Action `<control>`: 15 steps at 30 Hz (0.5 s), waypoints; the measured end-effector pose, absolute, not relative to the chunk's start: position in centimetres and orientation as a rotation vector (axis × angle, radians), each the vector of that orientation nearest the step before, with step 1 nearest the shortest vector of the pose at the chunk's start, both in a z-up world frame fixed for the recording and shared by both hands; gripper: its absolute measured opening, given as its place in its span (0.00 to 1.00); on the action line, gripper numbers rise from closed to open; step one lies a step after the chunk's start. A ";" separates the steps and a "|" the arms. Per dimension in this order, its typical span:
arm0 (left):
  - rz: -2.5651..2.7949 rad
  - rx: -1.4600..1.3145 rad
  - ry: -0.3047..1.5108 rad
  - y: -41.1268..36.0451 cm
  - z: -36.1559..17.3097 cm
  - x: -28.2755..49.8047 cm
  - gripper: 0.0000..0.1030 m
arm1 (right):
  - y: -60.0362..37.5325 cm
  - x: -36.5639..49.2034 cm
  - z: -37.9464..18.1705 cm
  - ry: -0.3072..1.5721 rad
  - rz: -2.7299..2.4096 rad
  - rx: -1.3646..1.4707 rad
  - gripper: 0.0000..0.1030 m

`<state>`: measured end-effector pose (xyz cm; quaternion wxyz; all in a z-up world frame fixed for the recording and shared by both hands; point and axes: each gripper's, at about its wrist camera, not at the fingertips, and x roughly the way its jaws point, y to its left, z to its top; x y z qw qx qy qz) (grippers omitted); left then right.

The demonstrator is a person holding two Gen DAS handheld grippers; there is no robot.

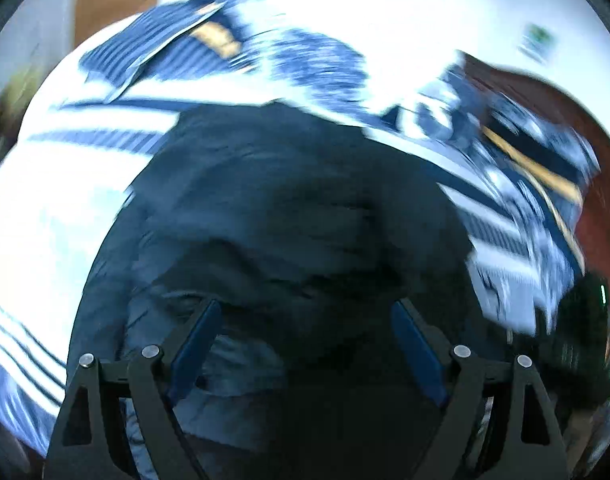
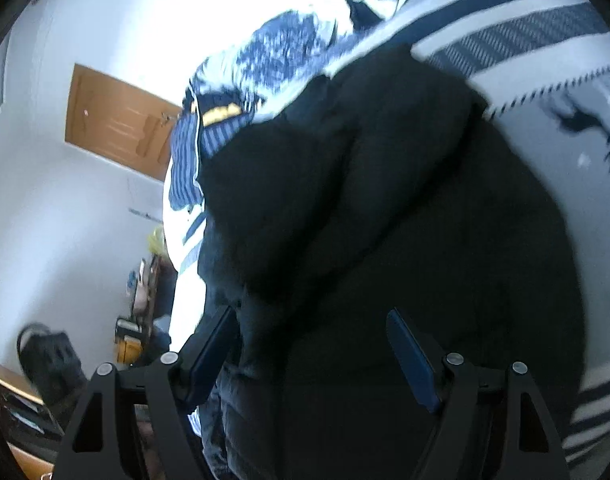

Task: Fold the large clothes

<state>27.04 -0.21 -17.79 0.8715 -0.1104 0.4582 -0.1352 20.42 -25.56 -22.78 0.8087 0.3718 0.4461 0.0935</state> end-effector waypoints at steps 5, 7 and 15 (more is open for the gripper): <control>-0.189 -0.522 1.087 5.2 -20.6 32.6 0.85 | -19.7 25.6 -19.3 0.968 0.111 0.521 0.78; -0.109 -0.605 1.122 7.0 -21.9 35.4 0.84 | -18.5 28.1 -19.0 0.976 0.086 0.473 0.78; -0.074 -0.823 1.239 10.1 -27.7 41.5 0.14 | -19.0 31.9 -21.4 0.962 -0.133 0.356 0.47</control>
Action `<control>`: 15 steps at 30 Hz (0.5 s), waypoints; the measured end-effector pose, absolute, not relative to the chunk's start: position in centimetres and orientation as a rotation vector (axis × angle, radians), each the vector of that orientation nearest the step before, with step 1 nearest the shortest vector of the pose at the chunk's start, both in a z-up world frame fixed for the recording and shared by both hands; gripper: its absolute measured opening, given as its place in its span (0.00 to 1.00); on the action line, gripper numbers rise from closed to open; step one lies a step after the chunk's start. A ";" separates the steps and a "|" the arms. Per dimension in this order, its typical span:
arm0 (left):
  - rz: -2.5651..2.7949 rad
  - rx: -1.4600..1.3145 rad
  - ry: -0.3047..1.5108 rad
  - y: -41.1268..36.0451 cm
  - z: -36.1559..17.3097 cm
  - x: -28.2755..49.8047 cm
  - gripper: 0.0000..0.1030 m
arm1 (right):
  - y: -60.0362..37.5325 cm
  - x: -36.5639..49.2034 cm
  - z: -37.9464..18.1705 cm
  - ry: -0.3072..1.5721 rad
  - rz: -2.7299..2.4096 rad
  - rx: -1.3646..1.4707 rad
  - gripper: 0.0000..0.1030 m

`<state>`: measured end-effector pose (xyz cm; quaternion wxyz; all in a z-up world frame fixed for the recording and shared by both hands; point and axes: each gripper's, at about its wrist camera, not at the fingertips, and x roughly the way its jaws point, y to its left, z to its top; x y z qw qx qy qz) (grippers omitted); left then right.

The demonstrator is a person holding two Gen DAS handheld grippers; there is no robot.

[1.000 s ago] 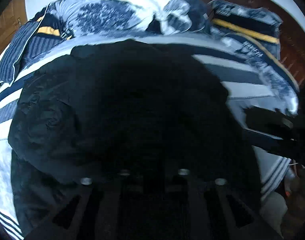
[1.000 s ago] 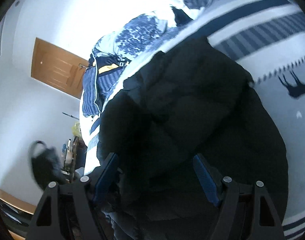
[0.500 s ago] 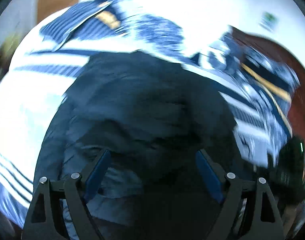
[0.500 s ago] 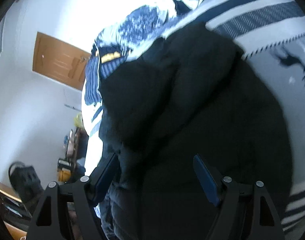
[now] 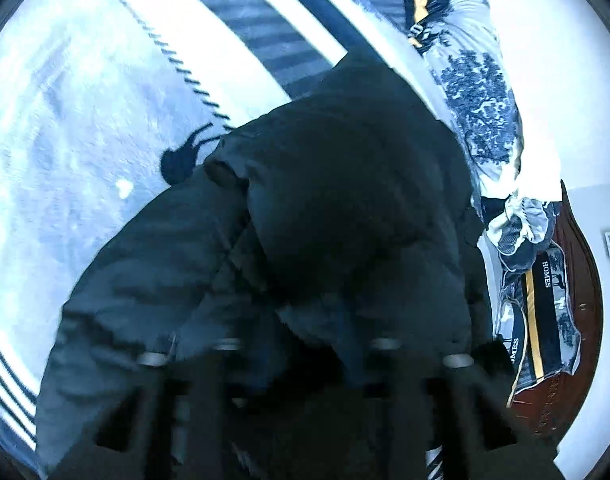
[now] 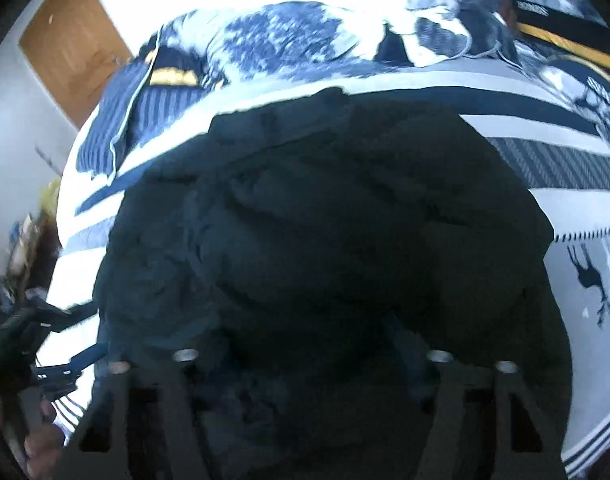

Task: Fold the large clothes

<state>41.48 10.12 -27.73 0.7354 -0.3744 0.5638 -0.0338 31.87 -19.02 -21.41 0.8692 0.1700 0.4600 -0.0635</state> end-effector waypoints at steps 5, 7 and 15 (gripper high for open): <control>-0.119 -0.801 1.177 8.6 -25.8 40.8 0.00 | -22.5 30.2 -21.8 0.916 -0.128 0.509 0.09; -0.140 -0.781 1.091 8.0 -23.6 40.0 0.00 | -24.2 29.2 -19.1 0.788 -0.083 0.576 0.08; -0.127 -0.635 1.133 4.2 -24.9 39.9 0.00 | -28.3 28.1 -22.4 0.757 -0.015 0.767 0.12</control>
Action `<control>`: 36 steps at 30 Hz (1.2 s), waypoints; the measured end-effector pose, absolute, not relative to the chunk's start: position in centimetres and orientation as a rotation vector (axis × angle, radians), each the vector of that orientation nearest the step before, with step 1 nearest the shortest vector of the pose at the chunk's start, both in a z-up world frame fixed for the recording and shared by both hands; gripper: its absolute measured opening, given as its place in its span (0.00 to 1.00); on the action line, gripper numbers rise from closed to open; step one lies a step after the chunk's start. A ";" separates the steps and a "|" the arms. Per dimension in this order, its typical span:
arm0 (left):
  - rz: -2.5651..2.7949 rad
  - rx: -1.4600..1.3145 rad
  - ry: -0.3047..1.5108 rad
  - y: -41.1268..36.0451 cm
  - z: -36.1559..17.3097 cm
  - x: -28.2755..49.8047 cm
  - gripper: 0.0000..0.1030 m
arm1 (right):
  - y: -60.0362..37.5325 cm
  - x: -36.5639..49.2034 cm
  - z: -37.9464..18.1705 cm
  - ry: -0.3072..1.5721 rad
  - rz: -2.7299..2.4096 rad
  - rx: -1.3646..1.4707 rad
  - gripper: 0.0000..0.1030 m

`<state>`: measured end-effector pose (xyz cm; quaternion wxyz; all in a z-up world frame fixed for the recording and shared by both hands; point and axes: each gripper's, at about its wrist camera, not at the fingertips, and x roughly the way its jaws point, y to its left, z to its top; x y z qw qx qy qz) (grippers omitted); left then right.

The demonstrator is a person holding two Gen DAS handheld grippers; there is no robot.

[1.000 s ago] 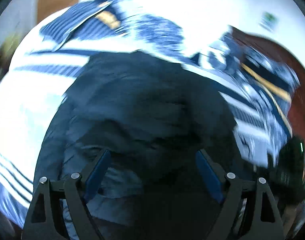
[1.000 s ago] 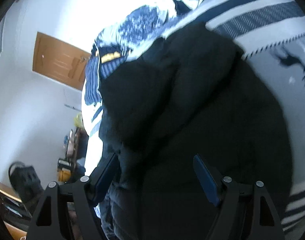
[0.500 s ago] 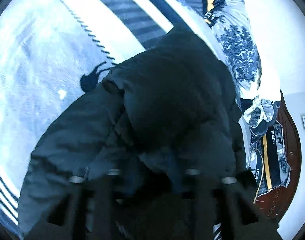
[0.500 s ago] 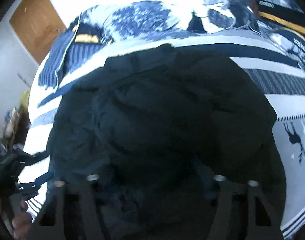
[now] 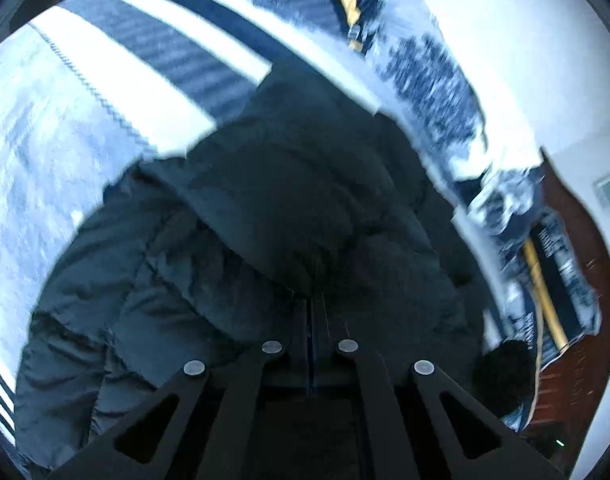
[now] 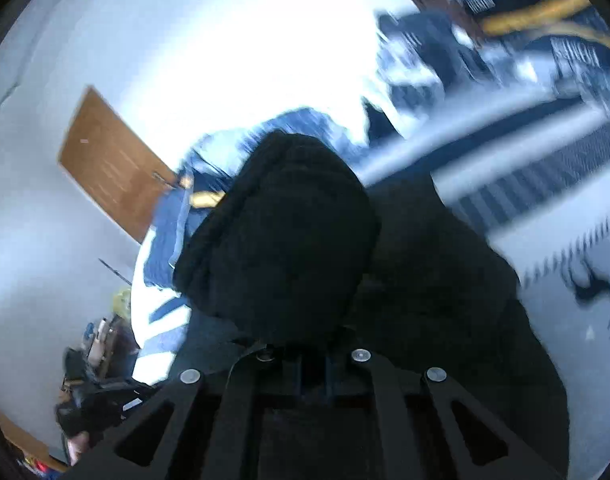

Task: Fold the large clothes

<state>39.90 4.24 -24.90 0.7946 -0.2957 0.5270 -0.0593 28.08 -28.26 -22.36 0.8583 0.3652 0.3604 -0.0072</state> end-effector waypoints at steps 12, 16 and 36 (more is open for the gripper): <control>-0.130 -0.543 1.107 3.9 -24.4 36.4 0.01 | -28.9 21.3 -25.2 0.819 -0.101 0.845 0.79; -0.141 -0.392 1.012 4.0 -21.0 31.4 0.07 | -30.3 19.6 -25.3 0.864 -0.196 0.846 0.79; 0.031 -0.341 0.972 14.5 -23.3 11.6 0.76 | -30.8 2.0 -24.8 0.866 -0.073 0.645 0.79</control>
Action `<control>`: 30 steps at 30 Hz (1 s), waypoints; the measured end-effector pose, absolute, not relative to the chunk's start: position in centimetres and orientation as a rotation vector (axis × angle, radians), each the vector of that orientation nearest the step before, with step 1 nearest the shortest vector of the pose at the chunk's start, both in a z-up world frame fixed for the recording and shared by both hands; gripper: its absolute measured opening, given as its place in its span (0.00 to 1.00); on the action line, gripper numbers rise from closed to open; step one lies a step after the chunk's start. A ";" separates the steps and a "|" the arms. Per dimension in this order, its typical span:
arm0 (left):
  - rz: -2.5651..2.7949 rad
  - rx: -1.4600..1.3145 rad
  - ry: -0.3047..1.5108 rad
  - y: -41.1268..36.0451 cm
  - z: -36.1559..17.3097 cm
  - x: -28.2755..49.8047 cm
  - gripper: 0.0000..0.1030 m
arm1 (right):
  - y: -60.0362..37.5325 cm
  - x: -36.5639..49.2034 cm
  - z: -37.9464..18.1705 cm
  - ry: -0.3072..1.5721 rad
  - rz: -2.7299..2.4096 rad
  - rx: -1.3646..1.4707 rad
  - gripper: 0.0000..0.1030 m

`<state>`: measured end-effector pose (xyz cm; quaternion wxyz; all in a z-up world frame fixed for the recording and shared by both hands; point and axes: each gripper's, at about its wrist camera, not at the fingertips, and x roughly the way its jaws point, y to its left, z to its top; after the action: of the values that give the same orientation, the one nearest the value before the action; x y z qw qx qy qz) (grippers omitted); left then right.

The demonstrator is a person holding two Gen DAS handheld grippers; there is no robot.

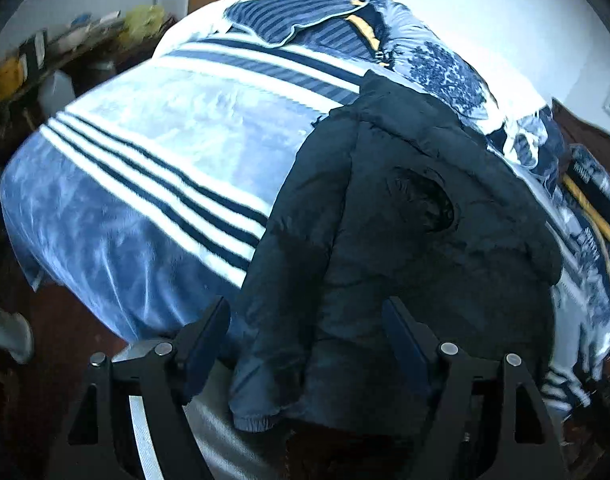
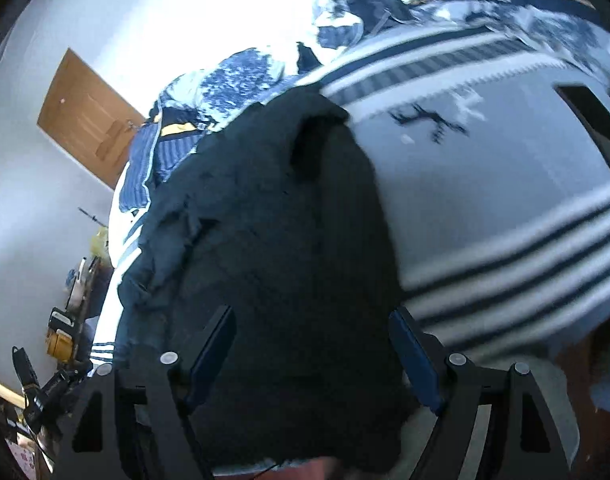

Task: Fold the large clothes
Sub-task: 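Release the sleeve and move the left gripper to the jacket side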

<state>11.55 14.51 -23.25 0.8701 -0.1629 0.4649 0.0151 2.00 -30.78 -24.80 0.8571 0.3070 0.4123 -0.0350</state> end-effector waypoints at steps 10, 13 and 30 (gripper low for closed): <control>-0.090 -0.341 0.796 12.4 -12.8 17.5 0.77 | -35.0 7.2 -15.5 0.780 0.032 0.679 0.79; -0.120 -0.316 0.792 11.4 -10.7 22.2 0.79 | -36.8 11.7 -12.3 0.812 0.084 0.645 0.79; -0.044 -0.207 1.179 8.2 -24.6 60.0 0.77 | -44.8 45.0 -22.5 1.131 0.042 0.635 0.66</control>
<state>60.03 8.23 -24.60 0.8259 -0.0974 0.5550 -0.0209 45.02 -44.82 -22.52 0.7968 0.2956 0.5267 0.0196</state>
